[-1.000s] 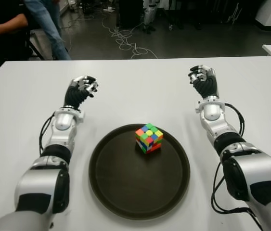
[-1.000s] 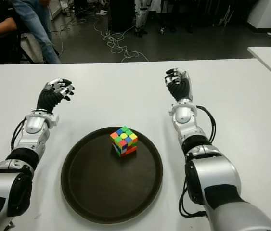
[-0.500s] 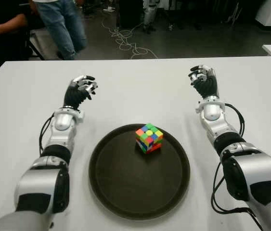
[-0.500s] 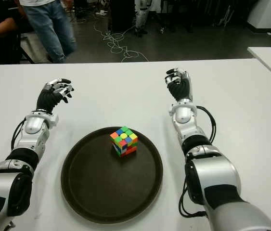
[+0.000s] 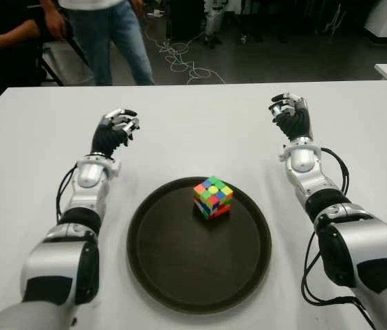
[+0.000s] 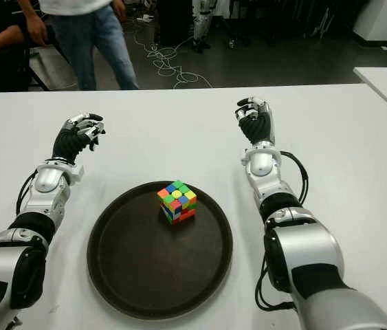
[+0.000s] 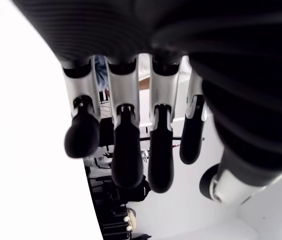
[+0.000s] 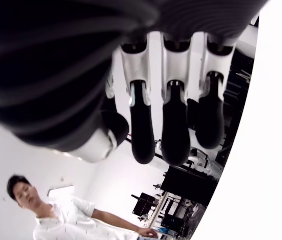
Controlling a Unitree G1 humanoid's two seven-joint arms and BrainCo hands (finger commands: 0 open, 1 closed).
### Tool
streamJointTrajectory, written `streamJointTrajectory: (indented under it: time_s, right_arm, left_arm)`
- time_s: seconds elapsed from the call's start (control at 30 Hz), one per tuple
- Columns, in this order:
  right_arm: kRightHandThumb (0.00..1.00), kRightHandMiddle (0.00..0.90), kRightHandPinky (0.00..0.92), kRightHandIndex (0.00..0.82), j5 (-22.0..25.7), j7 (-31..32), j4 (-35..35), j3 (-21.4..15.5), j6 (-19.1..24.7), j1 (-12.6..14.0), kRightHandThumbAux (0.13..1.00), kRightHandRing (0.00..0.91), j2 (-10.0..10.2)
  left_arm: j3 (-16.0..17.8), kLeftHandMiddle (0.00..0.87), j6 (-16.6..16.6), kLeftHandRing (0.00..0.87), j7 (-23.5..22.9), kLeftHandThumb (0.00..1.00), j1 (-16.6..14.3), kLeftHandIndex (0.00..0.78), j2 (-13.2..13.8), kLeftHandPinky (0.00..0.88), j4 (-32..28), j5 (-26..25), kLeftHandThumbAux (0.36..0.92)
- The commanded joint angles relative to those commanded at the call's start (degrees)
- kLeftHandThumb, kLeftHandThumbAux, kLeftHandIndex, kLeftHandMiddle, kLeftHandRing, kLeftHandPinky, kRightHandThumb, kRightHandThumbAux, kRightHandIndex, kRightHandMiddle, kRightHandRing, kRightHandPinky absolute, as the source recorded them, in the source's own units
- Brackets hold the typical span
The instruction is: Pick up the Rubik's Cube and put it in the plate
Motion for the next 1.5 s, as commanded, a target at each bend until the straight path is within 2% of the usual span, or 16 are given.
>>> streamJointTrajectory:
  time_s: [0.37,0.43,0.63,1.5]
  right_arm:
    - [0.704,0.759,0.789,0.426,-1.3,-1.4,0.1,0.9,1.2,-0.2,0.723,0.782,-0.1]
    - [0.704,0.759,0.788,0.426,-1.4,-1.4,0.1,1.0,1.3,-0.2,0.723,0.78,-0.1]
    - [0.704,0.761,0.779,0.428,-1.5,-0.6,0.0,1.1,1.2,-0.3,0.722,0.77,-0.3]
    - [0.704,0.748,0.759,0.43,-3.2,-1.5,0.2,2.6,1.5,-0.1,0.723,0.752,-0.9]
  left_arm:
    - [-0.6,0.491,0.3,0.751,-0.6,0.842,0.1,0.442,0.6,0.782,0.1,0.6,0.664]
    - [-0.7,0.555,0.4,0.761,-0.6,0.843,0.0,0.43,0.7,0.79,0.2,0.6,0.664]
    - [-1.1,0.59,0.7,0.775,-0.7,0.843,0.0,0.424,0.9,0.799,0.2,1.0,0.664]
    - [-1.3,0.584,0.0,0.784,-1.2,0.84,0.2,0.422,0.8,0.802,0.3,1.1,0.664]
